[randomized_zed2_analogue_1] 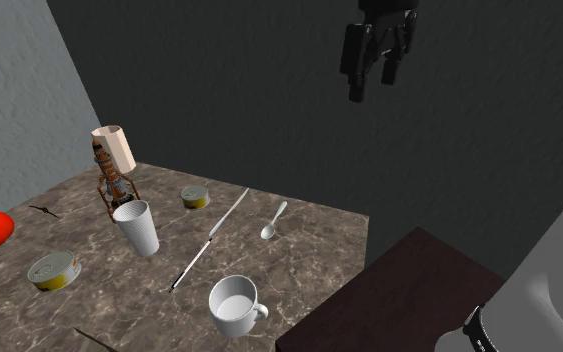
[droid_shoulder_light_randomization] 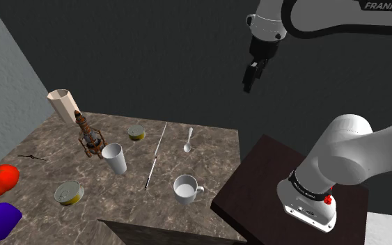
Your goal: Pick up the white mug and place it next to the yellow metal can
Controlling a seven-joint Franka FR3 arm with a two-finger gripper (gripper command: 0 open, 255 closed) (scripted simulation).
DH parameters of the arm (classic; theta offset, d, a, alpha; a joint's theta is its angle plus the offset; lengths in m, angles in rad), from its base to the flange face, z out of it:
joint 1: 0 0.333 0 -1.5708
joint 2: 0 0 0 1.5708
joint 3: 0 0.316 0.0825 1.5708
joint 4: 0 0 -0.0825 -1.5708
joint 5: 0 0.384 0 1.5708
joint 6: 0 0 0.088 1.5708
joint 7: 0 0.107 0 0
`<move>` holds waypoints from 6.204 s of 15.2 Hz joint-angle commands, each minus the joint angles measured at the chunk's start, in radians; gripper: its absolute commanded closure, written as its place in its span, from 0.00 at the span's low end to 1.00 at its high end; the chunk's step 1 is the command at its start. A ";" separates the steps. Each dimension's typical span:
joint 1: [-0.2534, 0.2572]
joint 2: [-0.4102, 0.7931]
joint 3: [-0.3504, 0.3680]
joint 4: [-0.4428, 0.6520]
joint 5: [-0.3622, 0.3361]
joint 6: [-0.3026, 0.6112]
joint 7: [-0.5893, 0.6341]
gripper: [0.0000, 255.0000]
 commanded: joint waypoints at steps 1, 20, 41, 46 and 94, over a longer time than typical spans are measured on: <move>0.000 0.000 0.000 0.000 0.000 0.000 0.000 0.00; 0.101 0.317 0.318 -0.260 0.174 0.574 0.389 0.00; 0.228 1.205 0.374 0.073 -0.500 1.010 1.233 0.00; 0.271 1.275 0.314 0.097 -0.569 1.054 1.284 0.00; 0.086 0.892 0.569 0.044 -0.132 0.790 0.952 1.00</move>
